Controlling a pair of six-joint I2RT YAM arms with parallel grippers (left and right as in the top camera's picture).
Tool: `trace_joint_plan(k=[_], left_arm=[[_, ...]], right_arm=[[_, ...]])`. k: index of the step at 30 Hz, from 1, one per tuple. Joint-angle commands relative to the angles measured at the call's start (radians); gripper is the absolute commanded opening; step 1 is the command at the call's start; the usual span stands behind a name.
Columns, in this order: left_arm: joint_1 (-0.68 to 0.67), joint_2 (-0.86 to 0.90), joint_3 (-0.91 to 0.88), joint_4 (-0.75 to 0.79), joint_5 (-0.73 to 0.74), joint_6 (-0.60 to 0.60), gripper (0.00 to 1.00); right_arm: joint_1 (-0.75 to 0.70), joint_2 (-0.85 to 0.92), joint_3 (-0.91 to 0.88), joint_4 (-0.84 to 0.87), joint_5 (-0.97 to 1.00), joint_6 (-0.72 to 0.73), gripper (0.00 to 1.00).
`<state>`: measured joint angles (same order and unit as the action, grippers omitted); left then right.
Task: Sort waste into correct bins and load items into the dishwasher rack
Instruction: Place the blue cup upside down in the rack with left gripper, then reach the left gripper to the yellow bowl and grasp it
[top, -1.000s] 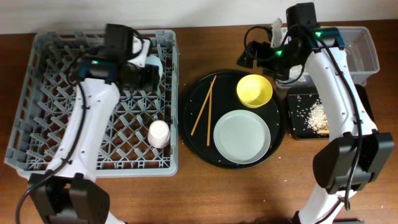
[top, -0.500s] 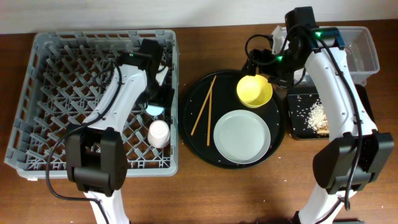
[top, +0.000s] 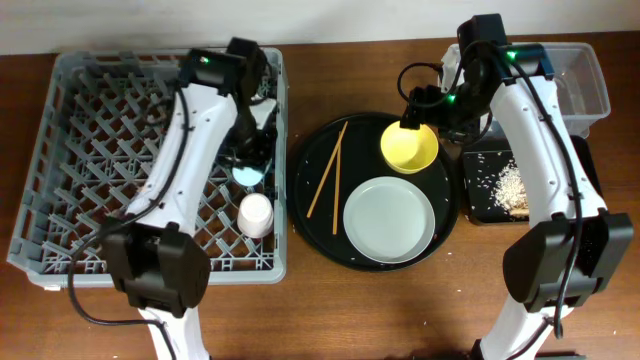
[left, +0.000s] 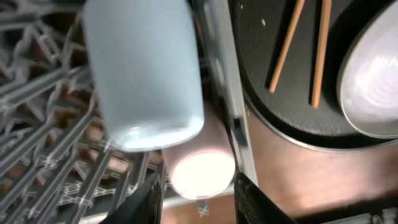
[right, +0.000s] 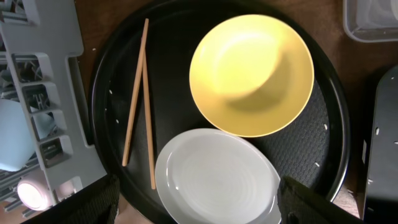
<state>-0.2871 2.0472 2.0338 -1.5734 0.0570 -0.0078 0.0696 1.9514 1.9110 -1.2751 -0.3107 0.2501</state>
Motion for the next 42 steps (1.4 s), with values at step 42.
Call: trace_joint_plan(k=[42], left_arm=[[-0.053,0.0,-0.298,0.556,-0.053,-0.318,0.34]], right_arm=[[-0.004,-0.008,0.0,-0.005,0.058,-0.01,0.83]])
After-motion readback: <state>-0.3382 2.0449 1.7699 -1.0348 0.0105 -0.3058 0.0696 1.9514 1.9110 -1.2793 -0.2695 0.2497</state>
